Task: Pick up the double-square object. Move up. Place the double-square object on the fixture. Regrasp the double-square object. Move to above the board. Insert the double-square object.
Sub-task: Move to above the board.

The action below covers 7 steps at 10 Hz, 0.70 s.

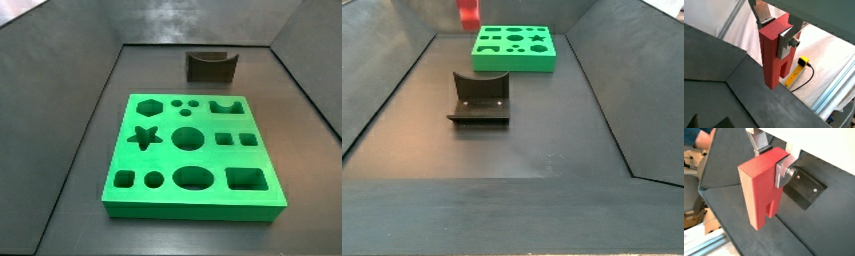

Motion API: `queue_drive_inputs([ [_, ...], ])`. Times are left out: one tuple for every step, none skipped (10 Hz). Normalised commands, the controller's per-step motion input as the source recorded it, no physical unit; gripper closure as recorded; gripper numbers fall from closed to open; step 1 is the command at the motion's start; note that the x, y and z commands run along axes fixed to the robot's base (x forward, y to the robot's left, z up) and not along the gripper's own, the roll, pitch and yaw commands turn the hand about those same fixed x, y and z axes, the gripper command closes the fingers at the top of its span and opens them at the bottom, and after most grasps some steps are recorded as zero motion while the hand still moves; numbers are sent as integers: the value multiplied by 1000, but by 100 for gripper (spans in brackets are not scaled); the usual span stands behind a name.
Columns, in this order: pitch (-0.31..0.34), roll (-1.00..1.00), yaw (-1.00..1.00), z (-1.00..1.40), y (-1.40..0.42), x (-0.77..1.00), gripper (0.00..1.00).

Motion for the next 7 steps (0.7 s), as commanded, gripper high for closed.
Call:
queue_drive_inputs([
  [81, -41, 27, 547, -8, 3, 100],
  [99, -39, 33, 377, -14, 9, 100],
  [117, -38, 43, 208, -19, 17, 100],
  [-25, -1000, -98, 95, -1000, -563, 100],
  [-29, -1000, -95, 89, -1000, -562, 100],
  [-41, -1000, -97, 108, -1000, -601, 100],
  [-44, -1000, -102, 88, -1000, -612, 100],
])
